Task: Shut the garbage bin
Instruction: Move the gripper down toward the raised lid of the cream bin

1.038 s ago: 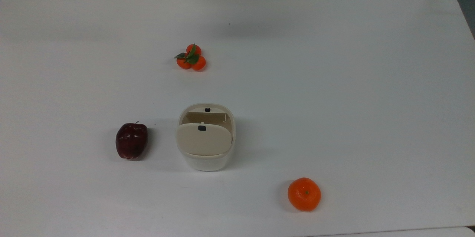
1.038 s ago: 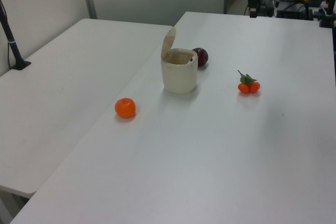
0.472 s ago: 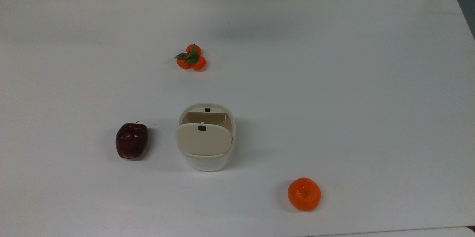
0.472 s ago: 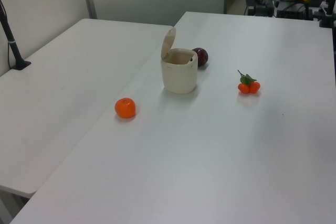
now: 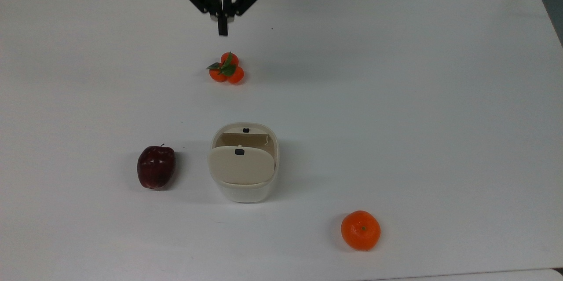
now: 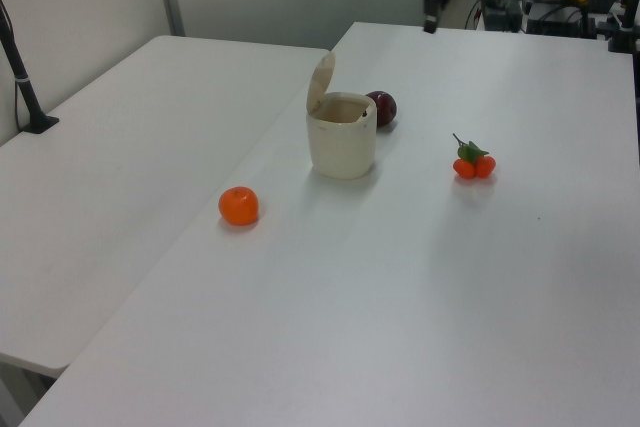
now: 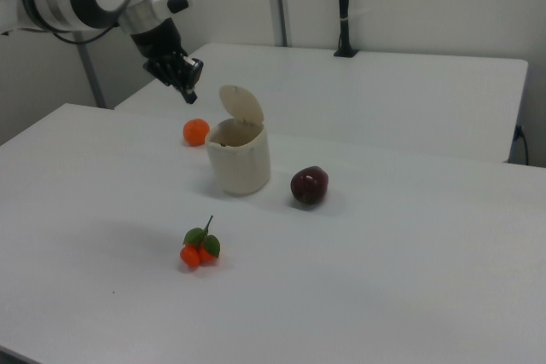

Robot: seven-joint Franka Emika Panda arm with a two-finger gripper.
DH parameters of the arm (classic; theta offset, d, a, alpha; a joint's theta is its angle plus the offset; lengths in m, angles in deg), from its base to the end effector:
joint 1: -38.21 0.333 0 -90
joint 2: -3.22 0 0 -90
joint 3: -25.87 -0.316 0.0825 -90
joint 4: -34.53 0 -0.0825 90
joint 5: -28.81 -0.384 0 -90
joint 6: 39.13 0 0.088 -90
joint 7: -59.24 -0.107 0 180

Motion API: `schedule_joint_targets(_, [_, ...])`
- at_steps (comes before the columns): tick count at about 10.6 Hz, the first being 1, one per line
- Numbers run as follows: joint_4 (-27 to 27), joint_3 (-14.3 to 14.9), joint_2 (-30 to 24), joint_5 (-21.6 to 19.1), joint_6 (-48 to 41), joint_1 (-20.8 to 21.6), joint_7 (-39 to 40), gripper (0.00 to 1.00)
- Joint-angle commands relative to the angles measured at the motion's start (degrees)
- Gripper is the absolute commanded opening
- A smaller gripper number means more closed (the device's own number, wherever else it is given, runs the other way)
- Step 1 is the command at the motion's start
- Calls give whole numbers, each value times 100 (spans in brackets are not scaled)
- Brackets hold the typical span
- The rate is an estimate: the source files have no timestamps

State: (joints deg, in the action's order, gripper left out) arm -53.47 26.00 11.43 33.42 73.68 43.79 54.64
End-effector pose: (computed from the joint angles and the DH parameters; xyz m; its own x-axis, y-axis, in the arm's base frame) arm 0.6300 0.0550 0.5973 0.9561 0.0422 0.2899 0.0268 -0.9980 0.0572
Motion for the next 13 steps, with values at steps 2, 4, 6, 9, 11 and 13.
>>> schedule_joint_targets(2, [38, 31, 417, -48, 1739, 22, -261, 0])
schedule_joint_targets(4, [38, 31, 646, -48, 2470, 22, -287, 0])
schedule_joint_targets(6, [38, 31, 892, -22, 3288, 22, -489, 0])
schedule_joint_targets(9, [38, 31, 1349, -13, 4493, 31, -489, 0])
schedule_joint_targets(11, [38, 31, 1613, 40, 5082, 31, -454, 0])
schedule_joint_targets(13, [38, 31, 1815, 57, 5539, 31, -454, 0])
